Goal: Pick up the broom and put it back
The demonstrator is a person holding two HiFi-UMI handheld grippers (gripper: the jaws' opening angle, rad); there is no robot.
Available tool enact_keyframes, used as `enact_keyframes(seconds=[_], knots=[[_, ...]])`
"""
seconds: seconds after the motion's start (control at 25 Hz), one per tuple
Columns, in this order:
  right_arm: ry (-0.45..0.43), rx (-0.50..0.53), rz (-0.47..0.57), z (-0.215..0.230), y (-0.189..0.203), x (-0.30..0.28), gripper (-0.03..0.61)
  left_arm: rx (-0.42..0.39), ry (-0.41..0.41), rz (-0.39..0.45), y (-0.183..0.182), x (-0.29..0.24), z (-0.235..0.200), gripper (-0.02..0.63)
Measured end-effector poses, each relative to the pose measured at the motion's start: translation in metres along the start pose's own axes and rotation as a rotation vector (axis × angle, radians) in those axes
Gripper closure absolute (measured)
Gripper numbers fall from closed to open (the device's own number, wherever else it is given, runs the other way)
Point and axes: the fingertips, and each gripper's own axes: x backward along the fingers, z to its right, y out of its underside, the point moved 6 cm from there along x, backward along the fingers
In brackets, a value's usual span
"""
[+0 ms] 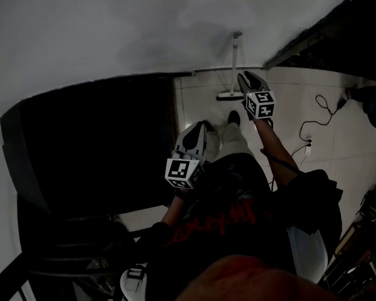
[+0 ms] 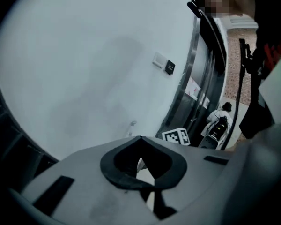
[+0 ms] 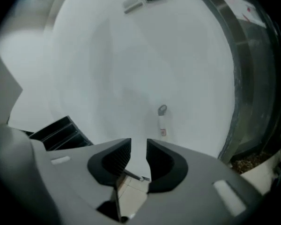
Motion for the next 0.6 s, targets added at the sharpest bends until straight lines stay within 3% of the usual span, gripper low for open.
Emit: enact_keyframes(seconds=[0.16,0.32,0.48,0.6], knots=[[-0.016,0.089,0.049,-0.056,0.016,0.071,0.577,0.012,-0.053,0.021,0.023,0.032,-0.005,0.613],[-0.041,0.106,0.115,-0.097,0.033,0.155,0.578,-0.055,-0.007,0.039,0.04,0.055,0.009,0.613],[0.004,0.114,0.204,-0.134,0.034,0.236,0.578,-0.088,0.074,0.112,0.059,0.091,0.028,0.613],[0.01,0.102,0.273,-0.176,0.036,0.298,0.578,-0.125,0.122,0.082,0.077,0.136,0.047,0.613]])
